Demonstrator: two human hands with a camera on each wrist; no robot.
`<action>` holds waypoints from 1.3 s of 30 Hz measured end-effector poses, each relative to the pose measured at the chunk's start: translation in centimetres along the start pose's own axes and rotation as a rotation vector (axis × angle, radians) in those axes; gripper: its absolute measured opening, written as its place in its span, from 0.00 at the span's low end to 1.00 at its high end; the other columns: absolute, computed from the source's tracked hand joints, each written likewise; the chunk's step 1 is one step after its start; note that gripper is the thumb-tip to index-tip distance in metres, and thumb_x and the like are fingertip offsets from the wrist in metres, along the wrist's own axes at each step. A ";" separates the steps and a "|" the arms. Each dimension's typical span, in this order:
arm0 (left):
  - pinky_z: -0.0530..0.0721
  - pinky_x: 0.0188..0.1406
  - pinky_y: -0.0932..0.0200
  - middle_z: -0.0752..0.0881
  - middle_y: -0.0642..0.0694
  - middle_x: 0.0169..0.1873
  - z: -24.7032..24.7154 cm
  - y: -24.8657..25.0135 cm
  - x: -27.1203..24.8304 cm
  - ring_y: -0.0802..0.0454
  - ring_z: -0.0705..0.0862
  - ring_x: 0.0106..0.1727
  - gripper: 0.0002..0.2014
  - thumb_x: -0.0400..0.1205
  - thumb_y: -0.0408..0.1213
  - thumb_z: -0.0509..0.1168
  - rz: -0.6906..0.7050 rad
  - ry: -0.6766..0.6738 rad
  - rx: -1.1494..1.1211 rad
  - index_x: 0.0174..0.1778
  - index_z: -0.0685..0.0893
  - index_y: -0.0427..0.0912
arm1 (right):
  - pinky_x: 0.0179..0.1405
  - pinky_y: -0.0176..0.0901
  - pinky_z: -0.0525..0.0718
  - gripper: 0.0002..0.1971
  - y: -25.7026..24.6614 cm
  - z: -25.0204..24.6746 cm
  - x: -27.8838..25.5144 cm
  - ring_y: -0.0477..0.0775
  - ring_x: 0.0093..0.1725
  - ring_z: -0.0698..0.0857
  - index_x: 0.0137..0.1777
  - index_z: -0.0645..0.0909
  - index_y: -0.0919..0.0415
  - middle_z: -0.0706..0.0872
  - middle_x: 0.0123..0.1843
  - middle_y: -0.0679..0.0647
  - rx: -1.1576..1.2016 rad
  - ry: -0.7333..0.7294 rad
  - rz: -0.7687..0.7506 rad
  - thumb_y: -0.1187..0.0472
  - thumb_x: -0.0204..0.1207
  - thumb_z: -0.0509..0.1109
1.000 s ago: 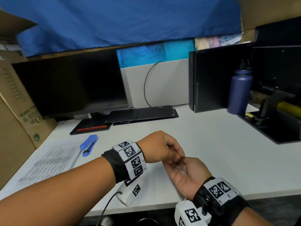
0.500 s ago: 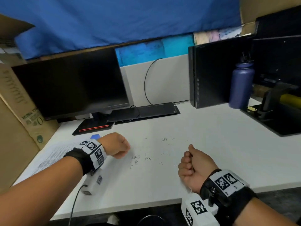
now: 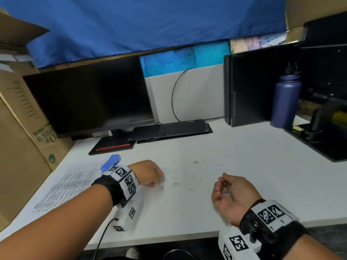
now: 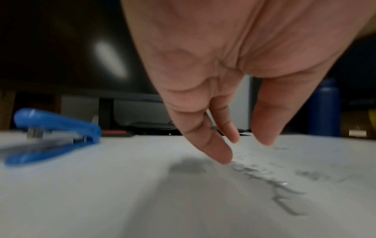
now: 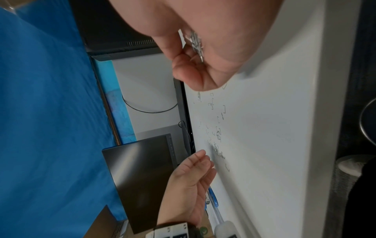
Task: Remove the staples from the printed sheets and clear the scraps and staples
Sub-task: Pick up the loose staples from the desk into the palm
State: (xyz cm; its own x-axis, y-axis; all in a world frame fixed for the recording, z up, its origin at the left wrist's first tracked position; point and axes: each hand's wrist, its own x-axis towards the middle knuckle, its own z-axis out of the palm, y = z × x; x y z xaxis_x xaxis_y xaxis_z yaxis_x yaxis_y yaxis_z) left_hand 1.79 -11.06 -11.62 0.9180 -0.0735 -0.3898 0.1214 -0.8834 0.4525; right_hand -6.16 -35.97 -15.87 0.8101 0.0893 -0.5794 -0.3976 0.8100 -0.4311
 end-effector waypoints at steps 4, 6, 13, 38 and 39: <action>0.86 0.57 0.59 0.84 0.52 0.58 0.4 0.2 0.6 0.56 0.87 0.50 0.27 0.73 0.47 0.76 0.002 0.102 0.264 0.68 0.79 0.54 | 0.15 0.33 0.71 0.13 -0.1 0.0 -0.1 0.49 0.22 0.73 0.36 0.74 0.62 0.75 0.28 0.54 -0.025 -0.007 0.008 0.60 0.83 0.62; 0.82 0.62 0.60 0.82 0.55 0.64 1.6 0.4 0.8 0.54 0.84 0.60 0.27 0.74 0.46 0.74 0.074 0.081 0.350 0.71 0.79 0.58 | 0.14 0.33 0.71 0.13 -0.1 0.1 -0.2 0.50 0.23 0.73 0.36 0.74 0.62 0.75 0.29 0.54 -0.028 -0.007 0.011 0.60 0.83 0.62; 0.83 0.51 0.62 0.88 0.55 0.51 3.8 0.6 1.0 0.54 0.84 0.52 0.10 0.79 0.34 0.64 0.290 0.183 0.612 0.49 0.89 0.50 | 0.13 0.36 0.71 0.13 0.0 0.2 -0.5 0.50 0.25 0.73 0.35 0.75 0.62 0.75 0.27 0.54 -0.011 -0.008 0.010 0.61 0.82 0.63; 0.92 0.46 0.53 0.93 0.39 0.42 6.6 11.3 -5.1 0.45 0.92 0.41 0.05 0.77 0.27 0.74 0.456 -0.115 -0.270 0.47 0.91 0.34 | 0.39 0.54 0.90 0.32 0.6 0.3 -1.0 0.66 0.52 0.89 0.63 0.78 0.75 0.89 0.55 0.70 0.137 -0.157 0.049 0.44 0.88 0.47; 0.92 0.44 0.56 0.93 0.41 0.41 6.5 11.4 -5.0 0.48 0.92 0.39 0.05 0.77 0.27 0.74 0.471 -0.090 -0.250 0.47 0.91 0.35 | 0.42 0.57 0.91 0.30 0.5 0.2 -0.8 0.67 0.54 0.89 0.64 0.78 0.75 0.88 0.56 0.71 0.136 -0.148 0.040 0.47 0.89 0.48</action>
State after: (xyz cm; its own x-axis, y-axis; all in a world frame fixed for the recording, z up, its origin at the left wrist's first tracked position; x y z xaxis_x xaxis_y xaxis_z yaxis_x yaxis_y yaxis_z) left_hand -3.91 -23.77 -9.72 0.8602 -0.4839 -0.1608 -0.1992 -0.6092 0.7676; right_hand -6.94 -35.54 -15.46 0.8531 0.1994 -0.4821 -0.3775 0.8739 -0.3064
